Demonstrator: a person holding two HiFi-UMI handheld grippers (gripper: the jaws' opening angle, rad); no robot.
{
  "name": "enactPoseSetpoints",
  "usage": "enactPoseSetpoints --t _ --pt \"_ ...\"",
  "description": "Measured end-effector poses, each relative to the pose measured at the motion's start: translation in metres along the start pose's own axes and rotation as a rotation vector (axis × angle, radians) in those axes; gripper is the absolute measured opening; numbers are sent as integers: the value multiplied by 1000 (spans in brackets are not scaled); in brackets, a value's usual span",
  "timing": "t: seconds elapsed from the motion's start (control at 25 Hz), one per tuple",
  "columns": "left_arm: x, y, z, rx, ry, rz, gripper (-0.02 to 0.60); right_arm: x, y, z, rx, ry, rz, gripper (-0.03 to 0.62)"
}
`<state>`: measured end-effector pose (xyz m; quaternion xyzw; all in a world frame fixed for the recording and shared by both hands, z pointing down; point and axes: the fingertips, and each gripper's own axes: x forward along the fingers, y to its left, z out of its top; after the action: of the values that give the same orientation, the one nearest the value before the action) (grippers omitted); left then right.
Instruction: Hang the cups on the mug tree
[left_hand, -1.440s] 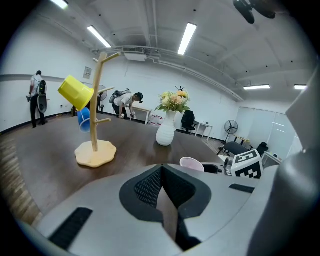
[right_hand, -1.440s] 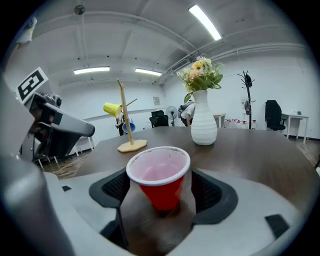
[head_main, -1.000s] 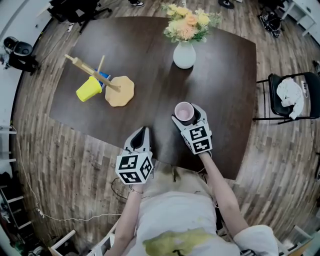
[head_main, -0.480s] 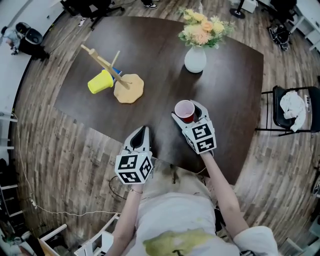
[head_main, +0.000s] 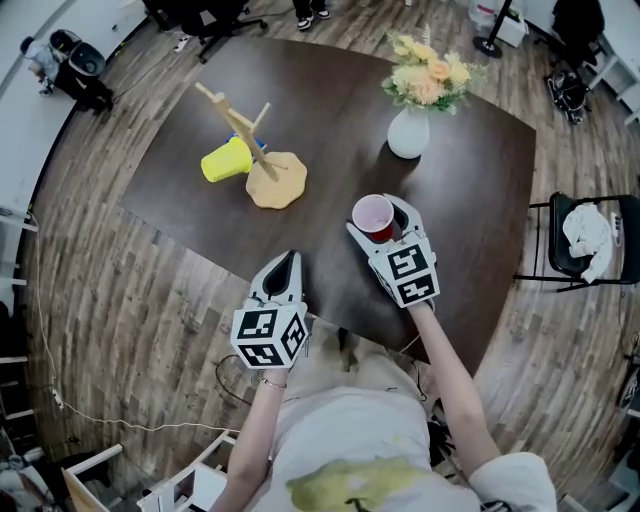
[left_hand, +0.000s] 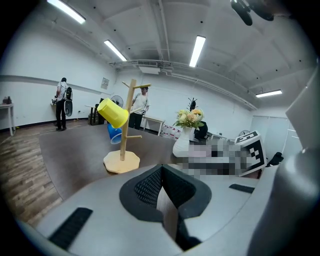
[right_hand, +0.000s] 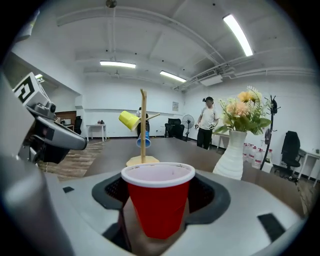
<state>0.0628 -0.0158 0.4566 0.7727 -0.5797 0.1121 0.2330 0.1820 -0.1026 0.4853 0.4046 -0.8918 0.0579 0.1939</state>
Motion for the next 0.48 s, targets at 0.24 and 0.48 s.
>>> enactPoseSetpoints --t 0.24,0.48 --pt "-1 15 21 6 -31 -21 15 7 2 28 -71 -6 -8 325" --pt "-3 35 35 7 -44 -52 15 15 2 55 -149 14 -47 322"
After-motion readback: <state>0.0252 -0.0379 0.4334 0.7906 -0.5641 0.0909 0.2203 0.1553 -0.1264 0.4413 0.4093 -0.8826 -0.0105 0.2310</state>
